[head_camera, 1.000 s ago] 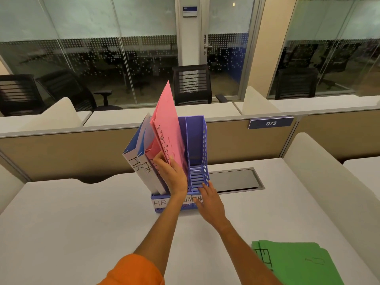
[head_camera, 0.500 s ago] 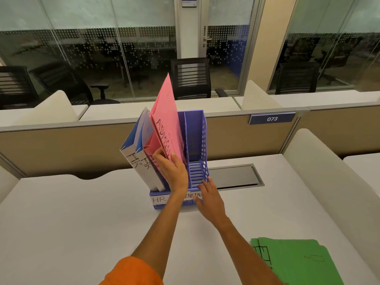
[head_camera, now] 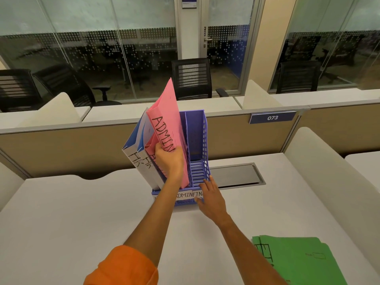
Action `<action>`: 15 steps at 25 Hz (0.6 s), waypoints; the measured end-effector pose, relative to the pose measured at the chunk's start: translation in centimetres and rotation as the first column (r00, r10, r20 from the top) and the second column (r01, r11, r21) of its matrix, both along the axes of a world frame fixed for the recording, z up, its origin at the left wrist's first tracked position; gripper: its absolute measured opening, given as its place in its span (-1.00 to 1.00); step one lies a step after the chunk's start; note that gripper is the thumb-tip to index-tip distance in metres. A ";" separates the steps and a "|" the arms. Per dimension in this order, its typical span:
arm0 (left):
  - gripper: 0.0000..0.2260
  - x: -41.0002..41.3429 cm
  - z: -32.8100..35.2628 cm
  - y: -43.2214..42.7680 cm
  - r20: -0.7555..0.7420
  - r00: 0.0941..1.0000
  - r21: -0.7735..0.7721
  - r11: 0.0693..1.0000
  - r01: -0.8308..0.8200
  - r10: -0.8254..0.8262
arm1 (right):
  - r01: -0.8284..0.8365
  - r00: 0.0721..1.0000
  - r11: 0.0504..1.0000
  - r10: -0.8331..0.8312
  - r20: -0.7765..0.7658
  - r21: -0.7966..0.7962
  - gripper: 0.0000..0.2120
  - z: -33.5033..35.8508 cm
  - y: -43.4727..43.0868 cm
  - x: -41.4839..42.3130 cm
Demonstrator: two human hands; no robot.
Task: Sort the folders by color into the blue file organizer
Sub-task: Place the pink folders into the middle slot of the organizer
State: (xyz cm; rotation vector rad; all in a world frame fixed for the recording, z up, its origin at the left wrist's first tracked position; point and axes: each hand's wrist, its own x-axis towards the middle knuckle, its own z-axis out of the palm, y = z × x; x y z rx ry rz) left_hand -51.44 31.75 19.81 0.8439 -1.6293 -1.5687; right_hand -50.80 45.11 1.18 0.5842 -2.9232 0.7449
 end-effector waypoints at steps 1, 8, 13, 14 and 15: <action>-0.69 0.1 0.0 0.2 -0.038 0.999 -0.008 1.000 -0.019 0.019 | 0.001 1.000 1.000 -0.001 -0.001 0.000 -0.35 0.0 0.0 0.0; -0.71 0.5 -1.4 1.1 -0.221 0.975 -0.061 0.998 -0.012 -0.002 | 0.002 1.000 1.000 -0.002 -0.009 0.012 -0.34 -0.3 -0.1 0.1; -0.65 0.2 -3.4 1.0 -0.157 0.984 -0.076 0.994 0.072 -0.084 | 0.006 1.000 1.000 -0.006 -0.021 0.010 -0.33 -0.4 -0.2 0.2; -0.64 0.3 -4.2 1.1 -0.113 0.988 -0.077 0.992 0.100 -0.109 | 0.007 1.000 1.000 -0.007 -0.024 0.012 -0.32 -0.4 -0.2 0.2; -0.64 0.5 -5.0 1.2 -0.068 0.990 -0.085 0.989 0.121 -0.126 | 0.007 1.000 1.000 -0.006 -0.027 0.015 -0.32 -0.3 -0.2 0.3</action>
